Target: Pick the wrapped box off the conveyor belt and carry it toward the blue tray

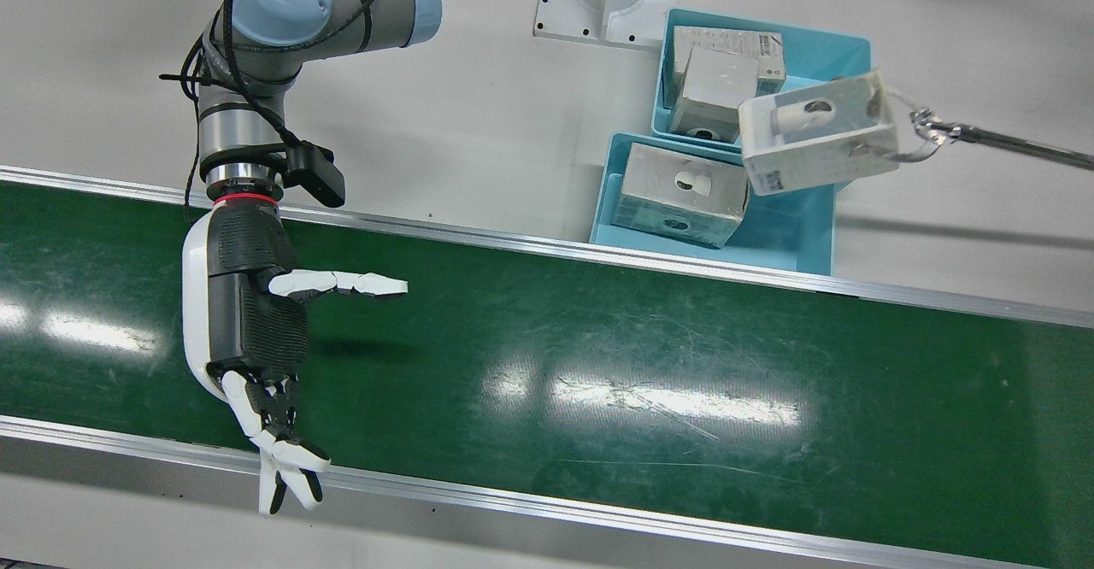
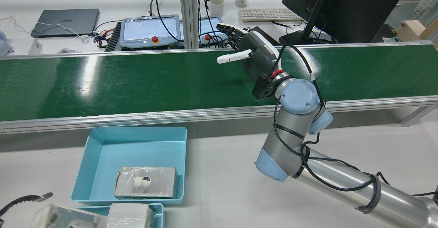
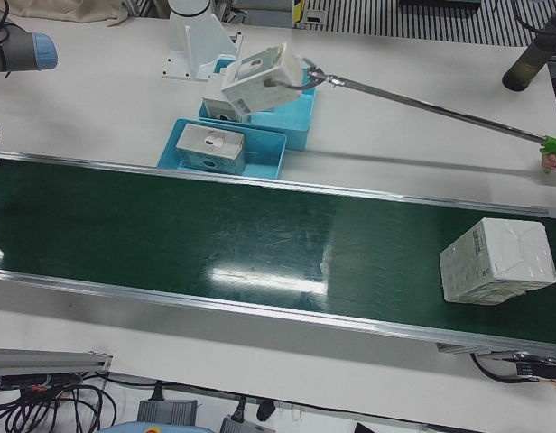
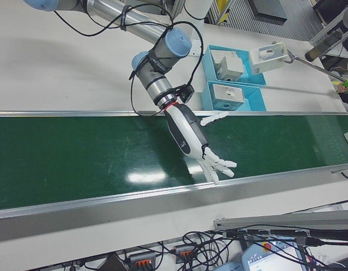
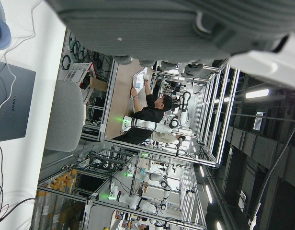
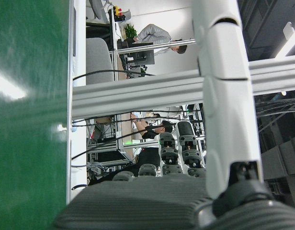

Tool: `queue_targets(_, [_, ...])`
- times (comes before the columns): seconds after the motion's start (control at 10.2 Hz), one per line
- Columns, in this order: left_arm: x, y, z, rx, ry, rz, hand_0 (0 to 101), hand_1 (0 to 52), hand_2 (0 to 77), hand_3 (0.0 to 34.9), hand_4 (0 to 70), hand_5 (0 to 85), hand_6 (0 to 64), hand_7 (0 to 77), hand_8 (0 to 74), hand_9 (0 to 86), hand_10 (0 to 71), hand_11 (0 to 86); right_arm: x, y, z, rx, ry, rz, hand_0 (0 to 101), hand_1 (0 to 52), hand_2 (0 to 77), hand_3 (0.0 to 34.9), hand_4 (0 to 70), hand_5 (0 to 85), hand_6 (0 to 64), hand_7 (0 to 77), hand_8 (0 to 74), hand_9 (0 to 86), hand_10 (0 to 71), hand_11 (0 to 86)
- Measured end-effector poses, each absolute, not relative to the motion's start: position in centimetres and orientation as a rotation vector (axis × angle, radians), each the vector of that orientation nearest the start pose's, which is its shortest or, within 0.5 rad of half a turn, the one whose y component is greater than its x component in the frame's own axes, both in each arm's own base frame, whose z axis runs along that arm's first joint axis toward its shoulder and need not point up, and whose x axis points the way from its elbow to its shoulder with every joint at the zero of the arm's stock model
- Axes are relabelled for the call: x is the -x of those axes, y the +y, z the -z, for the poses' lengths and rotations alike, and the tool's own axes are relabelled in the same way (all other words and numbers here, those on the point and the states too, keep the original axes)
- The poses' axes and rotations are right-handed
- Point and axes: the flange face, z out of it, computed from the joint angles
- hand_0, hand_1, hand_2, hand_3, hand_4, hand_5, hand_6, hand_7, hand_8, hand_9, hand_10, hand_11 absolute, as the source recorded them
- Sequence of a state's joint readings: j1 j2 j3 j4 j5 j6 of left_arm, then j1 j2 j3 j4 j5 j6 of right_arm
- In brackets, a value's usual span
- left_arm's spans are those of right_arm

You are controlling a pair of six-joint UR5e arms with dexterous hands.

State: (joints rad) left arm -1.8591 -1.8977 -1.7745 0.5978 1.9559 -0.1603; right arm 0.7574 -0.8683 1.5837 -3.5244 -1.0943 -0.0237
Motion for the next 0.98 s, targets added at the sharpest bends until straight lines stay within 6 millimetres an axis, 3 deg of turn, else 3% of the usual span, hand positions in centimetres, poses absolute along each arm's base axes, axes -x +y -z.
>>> queue_targets(0.49, [25.12,-50.98,-47.22,0.31,2.174,2.335,0,0.0,0.5,0.0,0.0,1.1,0.5,0.5,0.5,0.5,0.5,0.5,38.21,-59.95,-28.97,-0.588,2.56,1.919,50,15.8,4.4,0.0,10.9,15.3,3.8,3.8,0.0,1.1,0.0,0.5])
queue_targets(0.98, [25.12,-50.98,-47.22,0.31,2.174,2.335,0,0.0,0.5,0.0,0.0,1.1,0.5,0.5,0.5,0.0,0.5,0.5,37.36,-60.38,-28.8,-0.576,2.557,1.905,49,14.2,3.3,0.1,9.8,15.3,3.8,4.4,0.0,1.1,0.0,0.5])
